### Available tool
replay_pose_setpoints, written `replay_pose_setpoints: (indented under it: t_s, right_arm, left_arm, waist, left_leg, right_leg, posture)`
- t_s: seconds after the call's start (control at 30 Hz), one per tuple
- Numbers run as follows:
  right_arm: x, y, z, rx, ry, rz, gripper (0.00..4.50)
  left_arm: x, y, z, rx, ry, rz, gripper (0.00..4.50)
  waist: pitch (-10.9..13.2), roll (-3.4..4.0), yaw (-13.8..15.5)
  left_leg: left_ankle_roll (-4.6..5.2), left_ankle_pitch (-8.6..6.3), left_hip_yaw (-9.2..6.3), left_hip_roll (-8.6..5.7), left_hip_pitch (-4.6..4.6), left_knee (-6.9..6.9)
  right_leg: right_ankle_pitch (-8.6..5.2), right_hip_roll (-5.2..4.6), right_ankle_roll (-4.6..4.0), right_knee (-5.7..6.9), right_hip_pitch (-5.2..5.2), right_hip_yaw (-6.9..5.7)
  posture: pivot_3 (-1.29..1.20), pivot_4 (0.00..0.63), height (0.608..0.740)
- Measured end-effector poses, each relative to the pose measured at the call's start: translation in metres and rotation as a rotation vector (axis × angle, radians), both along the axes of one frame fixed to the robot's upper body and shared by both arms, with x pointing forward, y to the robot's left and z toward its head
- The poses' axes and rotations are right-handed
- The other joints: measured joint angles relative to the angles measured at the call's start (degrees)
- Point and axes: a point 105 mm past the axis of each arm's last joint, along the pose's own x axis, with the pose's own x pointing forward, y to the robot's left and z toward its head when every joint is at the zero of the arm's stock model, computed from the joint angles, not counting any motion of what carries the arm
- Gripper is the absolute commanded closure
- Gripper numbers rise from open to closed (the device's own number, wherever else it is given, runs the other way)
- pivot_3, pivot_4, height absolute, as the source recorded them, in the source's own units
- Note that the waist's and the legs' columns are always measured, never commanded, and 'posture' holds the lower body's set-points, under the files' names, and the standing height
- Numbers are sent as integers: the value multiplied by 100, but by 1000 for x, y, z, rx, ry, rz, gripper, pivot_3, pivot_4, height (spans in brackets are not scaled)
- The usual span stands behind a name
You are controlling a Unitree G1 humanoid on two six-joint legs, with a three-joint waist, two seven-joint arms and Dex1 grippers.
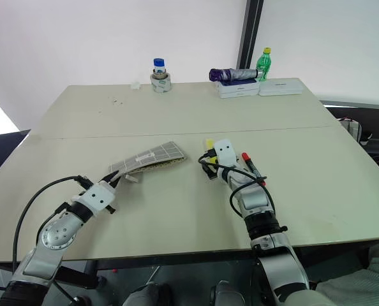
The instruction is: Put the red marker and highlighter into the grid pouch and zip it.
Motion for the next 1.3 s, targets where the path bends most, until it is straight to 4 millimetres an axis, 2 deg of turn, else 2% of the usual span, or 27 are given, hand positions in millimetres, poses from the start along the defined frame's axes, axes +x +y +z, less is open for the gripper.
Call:
replay_pose_setpoints:
  t_s: [0.1,0.13,0.27,0.33,0.4,0.47,0.53,0.6,0.67,0.73,0.87,1.07,1.3]
  right_arm:
    - [0,2,0,-1,-3,16,3351]
    - [0,1,0,-6,-8,20,3609]
    - [-3,-5,15,-10,-90,120,3593]
    - [-12,2,32,59,-140,269,3593]
    - [-30,10,50,111,-177,460,3593]
    - [-45,12,59,114,-195,588,3593]
    - [-57,11,58,116,-167,673,3593]
    - [-74,10,44,79,-94,760,3593]
    - [-82,12,27,31,-37,792,3593]
    - [-81,14,18,-22,-24,783,3593]
    - [-65,12,8,-80,-35,685,3593]
    - [-55,20,18,-82,-82,677,3593]
    - [-78,22,27,-31,-58,827,3593]
  left_arm:
    - [0,0,0,2,3,3,4500]
    - [0,0,-1,3,5,4,4500]
    - [0,0,-2,1,9,6,4500]
    - [1,0,-2,-1,10,6,4500]
    - [2,-3,0,-4,4,-2,4500]
    - [3,-3,0,-4,3,-3,4500]
    - [4,-3,1,-7,3,-3,4500]
    - [6,-4,2,-7,1,-7,4500]
    - [7,-5,3,-8,-2,-9,4500]
    - [8,-7,4,-9,-6,-15,4500]
    - [8,-10,3,-7,-2,-30,4500]
    - [10,-16,4,2,-2,-60,4500]
    - [10,-16,5,5,-6,-60,4500]
  waist:
    - [0,0,0]
    - [0,0,1]
    - [1,1,-2]
    - [1,2,-8]
    - [1,2,-5]
    - [1,1,2]
    - [1,1,16]
    - [1,1,34]
    - [1,1,28]
    - [1,1,5]
    - [1,1,2]
    - [1,1,39]
    - [1,1,52]
  left_leg:
    - [0,0,0,0,0,0]
    - [0,0,-1,0,0,0]
    - [1,0,0,-1,-1,0]
    - [2,-1,-1,1,0,-3]
    - [16,-9,-3,2,0,-3]
    - [33,-19,-3,1,1,-2]
    - [34,-20,-4,1,2,0]
    - [37,-22,-6,0,1,0]
    - [38,-22,-6,0,1,0]
    - [37,-22,-5,1,1,0]
    - [23,-13,-3,1,1,1]
    - [10,-5,-3,-1,1,3]
    - [35,-20,-4,-1,1,3]
  right_leg:
    - [0,0,0,0,0,0]
    - [0,0,0,0,0,0]
    - [0,-1,0,-1,-1,0]
    - [0,2,1,-1,-1,0]
    - [0,3,1,-3,0,0]
    - [0,1,1,-4,2,0]
    - [0,0,1,-6,4,-1]
    - [0,-1,0,-6,5,-3]
    - [0,-2,0,-6,4,-3]
    - [0,-1,0,-5,2,-3]
    - [0,1,0,-5,2,-3]
    - [0,-1,0,-6,5,-3]
    - [0,-2,0,-7,4,-3]
  posture:
    - [0,150,740]
    - [0,150,740]
    - [0,150,740]
    - [0,150,740]
    - [0,150,740]
    - [0,150,740]
    - [0,150,740]
    - [0,150,740]
    - [0,150,740]
    - [0,150,740]
    - [0,150,740]
    - [0,150,740]
    - [0,150,740]
